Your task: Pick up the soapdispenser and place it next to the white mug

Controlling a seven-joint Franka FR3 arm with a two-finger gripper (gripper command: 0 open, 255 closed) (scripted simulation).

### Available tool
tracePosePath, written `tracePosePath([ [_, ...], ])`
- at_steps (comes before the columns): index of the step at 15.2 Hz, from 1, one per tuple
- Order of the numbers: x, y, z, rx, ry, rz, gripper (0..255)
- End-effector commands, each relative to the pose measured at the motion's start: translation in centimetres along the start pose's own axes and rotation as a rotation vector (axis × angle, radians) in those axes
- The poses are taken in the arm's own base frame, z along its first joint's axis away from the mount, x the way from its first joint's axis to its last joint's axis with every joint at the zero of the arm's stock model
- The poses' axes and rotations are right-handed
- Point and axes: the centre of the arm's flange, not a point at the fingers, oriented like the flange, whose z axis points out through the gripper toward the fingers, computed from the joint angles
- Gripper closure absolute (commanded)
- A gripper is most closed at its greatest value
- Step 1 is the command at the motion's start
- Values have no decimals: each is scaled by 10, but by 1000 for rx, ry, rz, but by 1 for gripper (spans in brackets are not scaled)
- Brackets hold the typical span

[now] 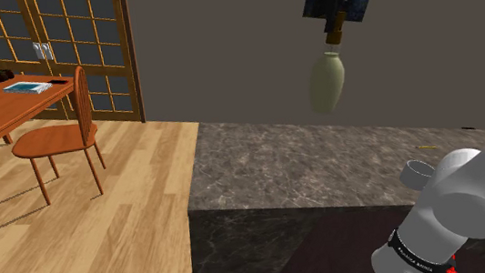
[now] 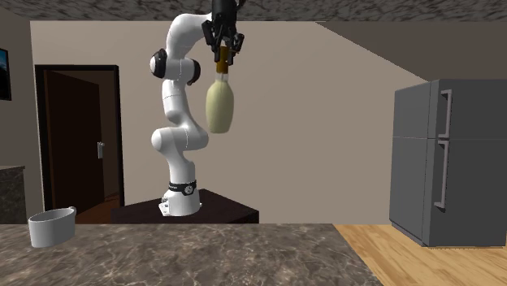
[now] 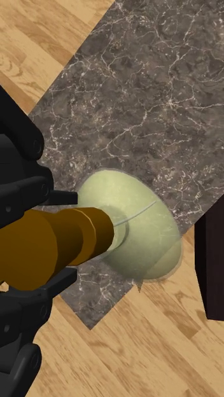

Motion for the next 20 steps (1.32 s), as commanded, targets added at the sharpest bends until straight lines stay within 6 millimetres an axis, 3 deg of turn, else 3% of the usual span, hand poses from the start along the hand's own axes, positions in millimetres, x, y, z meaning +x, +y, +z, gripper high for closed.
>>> tracePosePath([
  [1,-11,22,0,0,1,-2,255],
  [20,-108,253,4,0,1,-2,255],
])
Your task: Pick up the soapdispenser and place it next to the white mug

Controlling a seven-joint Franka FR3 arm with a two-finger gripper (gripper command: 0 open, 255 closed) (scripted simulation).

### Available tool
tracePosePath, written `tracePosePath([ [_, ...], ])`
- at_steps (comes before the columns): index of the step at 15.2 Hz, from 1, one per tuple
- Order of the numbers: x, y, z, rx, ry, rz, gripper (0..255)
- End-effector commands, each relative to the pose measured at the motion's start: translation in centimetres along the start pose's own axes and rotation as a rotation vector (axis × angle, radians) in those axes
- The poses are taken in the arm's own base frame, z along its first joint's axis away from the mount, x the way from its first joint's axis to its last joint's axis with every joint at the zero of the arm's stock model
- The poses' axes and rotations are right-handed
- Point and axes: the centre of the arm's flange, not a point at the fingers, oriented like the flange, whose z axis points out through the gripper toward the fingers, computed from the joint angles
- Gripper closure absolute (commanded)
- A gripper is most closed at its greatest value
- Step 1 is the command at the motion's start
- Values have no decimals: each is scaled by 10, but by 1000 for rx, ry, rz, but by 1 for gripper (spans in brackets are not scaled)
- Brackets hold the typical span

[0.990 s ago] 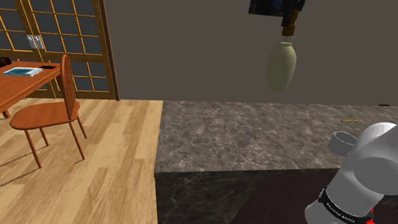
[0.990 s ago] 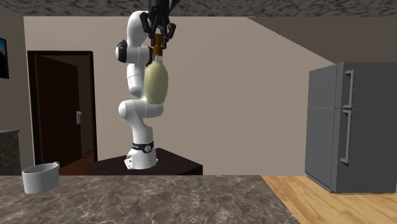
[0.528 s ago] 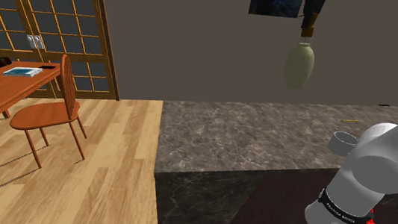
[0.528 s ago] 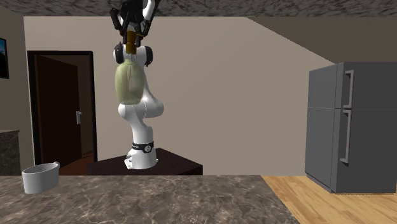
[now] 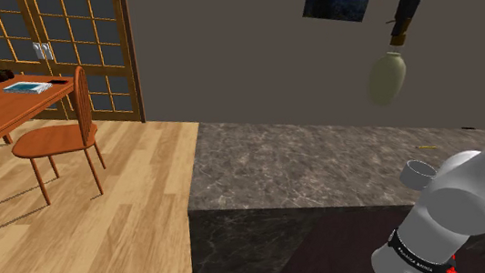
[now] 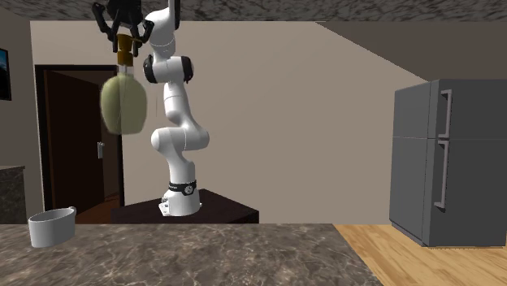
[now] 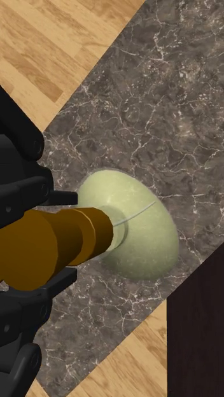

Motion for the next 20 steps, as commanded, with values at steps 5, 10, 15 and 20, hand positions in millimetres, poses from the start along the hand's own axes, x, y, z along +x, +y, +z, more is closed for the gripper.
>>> tracePosePath([
  [5,-30,74,-1,-1,0,-2,255],
  [10,-55,135,0,-1,0,-2,255],
  [15,-81,196,1,-1,0,-2,255],
  [20,-106,256,2,-1,0,-2,255],
])
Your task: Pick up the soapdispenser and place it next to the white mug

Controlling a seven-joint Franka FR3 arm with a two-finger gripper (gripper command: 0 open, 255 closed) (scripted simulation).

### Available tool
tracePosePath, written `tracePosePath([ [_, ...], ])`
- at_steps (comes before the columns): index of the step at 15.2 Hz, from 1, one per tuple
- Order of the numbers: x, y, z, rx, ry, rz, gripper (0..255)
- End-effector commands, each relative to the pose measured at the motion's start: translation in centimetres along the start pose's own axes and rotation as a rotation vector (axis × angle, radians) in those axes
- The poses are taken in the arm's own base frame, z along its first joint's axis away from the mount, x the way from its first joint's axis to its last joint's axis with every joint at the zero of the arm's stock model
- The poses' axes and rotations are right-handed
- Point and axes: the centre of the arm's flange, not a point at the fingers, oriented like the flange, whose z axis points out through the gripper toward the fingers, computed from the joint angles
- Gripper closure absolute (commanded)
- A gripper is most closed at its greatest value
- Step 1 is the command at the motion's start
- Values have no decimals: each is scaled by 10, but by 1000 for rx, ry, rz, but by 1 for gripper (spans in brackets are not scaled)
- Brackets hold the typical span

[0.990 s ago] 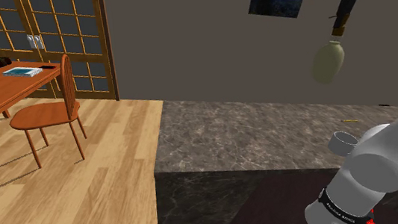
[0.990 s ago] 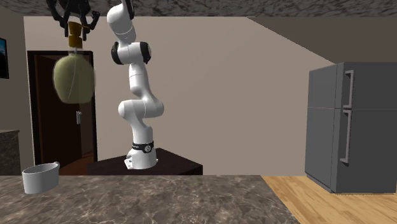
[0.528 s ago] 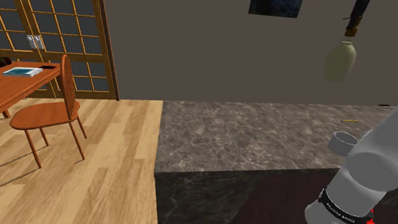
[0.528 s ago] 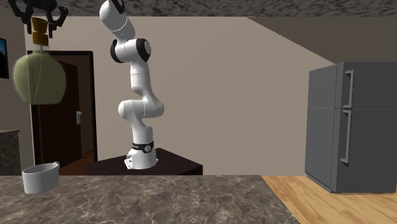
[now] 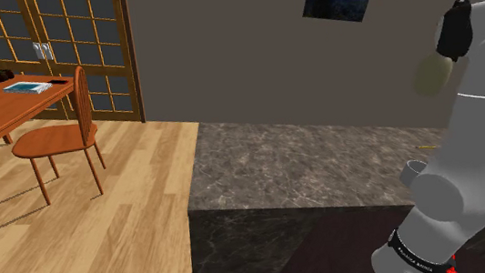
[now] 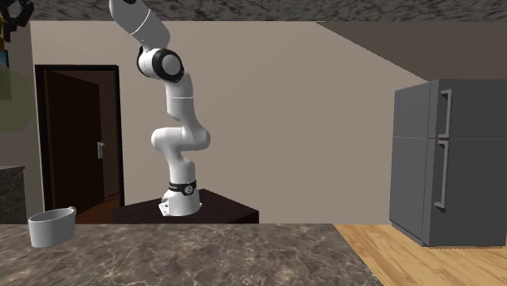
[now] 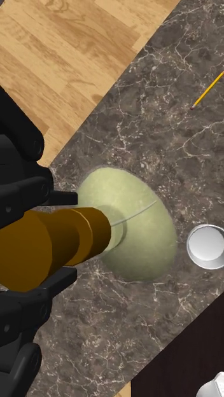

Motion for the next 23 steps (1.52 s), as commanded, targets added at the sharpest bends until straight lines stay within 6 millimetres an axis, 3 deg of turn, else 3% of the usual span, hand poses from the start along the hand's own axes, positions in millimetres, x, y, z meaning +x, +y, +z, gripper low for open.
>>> tracePosePath([
  [1,-8,25,3,3,2,-10,255],
  [23,-8,22,119,3,2,-10,255],
])
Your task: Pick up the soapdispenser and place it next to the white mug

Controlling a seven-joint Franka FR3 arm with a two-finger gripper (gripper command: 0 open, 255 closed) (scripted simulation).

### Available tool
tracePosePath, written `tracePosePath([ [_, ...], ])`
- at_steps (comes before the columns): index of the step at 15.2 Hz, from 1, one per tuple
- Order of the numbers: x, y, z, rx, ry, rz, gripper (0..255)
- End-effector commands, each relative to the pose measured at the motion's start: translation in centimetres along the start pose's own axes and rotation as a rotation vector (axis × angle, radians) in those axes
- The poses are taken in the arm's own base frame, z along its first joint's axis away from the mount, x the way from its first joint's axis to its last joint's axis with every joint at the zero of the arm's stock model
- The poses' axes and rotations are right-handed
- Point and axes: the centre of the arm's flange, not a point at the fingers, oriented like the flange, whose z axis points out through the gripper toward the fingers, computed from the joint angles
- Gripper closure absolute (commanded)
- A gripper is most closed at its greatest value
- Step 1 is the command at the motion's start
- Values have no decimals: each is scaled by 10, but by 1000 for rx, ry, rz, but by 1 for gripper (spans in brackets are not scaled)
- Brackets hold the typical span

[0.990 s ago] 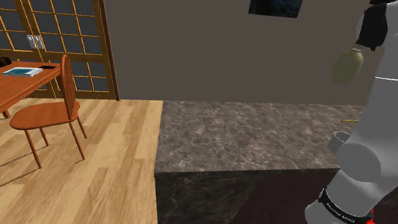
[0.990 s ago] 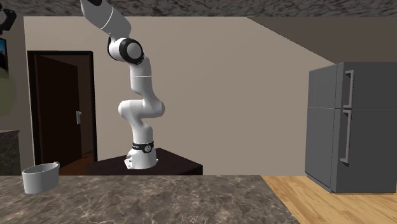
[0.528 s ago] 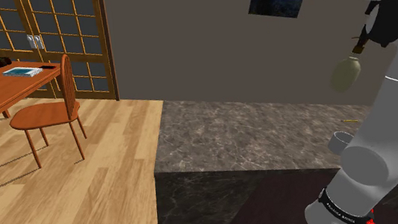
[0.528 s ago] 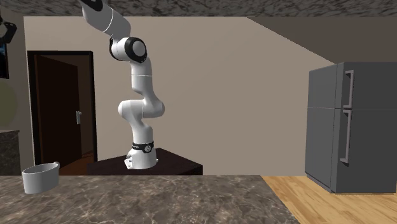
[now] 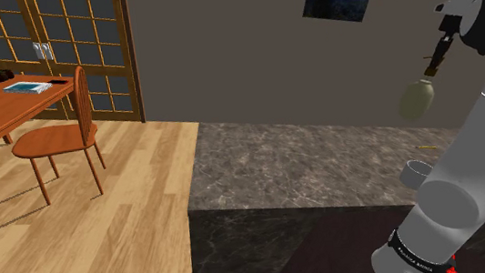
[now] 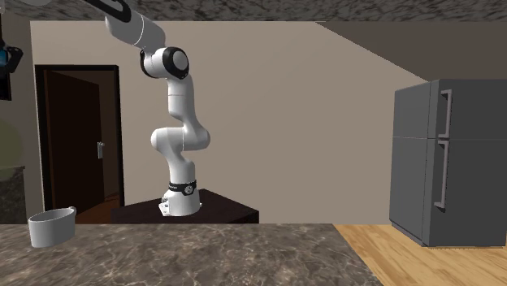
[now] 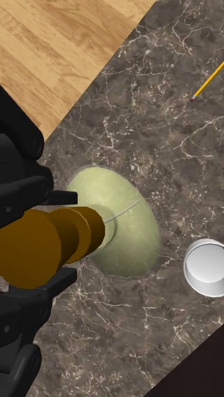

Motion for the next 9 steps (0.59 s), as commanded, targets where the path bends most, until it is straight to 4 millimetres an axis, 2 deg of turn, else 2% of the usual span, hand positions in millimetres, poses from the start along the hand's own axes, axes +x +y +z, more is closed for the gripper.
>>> tracePosePath([
  [1,1,-1,12,-1,0,-1,255],
  [9,1,-1,54,-1,0,-1,255],
])
